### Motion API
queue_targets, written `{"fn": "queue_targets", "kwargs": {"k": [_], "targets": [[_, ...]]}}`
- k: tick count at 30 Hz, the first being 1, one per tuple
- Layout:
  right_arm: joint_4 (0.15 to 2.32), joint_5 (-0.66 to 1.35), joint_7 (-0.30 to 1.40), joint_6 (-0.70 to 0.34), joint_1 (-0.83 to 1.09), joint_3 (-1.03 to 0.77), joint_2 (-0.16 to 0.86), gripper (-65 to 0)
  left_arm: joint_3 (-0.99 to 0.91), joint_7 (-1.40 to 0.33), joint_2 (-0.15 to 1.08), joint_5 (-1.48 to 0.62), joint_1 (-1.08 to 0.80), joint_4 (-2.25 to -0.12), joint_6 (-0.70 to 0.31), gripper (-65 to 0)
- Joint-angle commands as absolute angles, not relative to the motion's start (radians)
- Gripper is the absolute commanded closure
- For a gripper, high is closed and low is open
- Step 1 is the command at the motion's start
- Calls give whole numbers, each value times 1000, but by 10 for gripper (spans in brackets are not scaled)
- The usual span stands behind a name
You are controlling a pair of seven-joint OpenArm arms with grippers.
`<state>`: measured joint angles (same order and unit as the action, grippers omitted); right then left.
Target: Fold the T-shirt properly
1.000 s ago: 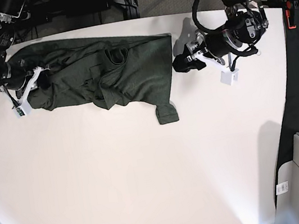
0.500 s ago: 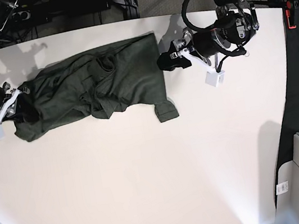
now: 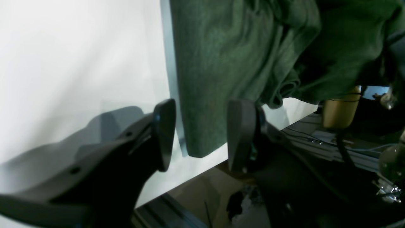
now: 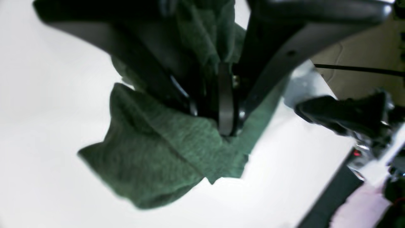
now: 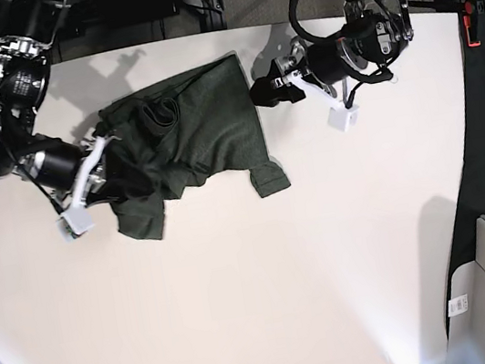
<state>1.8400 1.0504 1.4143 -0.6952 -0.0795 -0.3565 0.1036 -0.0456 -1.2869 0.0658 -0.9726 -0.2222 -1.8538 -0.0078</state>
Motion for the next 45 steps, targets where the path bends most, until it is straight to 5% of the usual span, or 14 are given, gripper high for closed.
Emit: {"fn": "queue_targets", "kwargs": {"k": [1,13,19,28,35,45], "targets": [[1854,1066,1396,-698,-110,-340,82,-7,-47,-1276,73,-1003,-231,-1868,-4,-265],[1768,835,1396,-698,-162,-143,-157,-8,-53,-1260,74,-1003,-259,-1868,-4,-265],[1623,783,1396,-698,-191,-97,-157,-11,-56,-1260,76,-1003,-259,-1868,-4,-265],[1584,792,1396,-698,-208,-45,-157,-320,-58,-1214,137,-1003,-257,-1868,-4,-265],[1630,978,1396,-698,-211,-50,-59,-293,-58,-1210,145,-1003,-259,-1868,-4,-265],[1813,998,1396,-698,-143,-200,188,-279,-50,-1210,140,-1001,-254,-1867,-2,-265]]}}
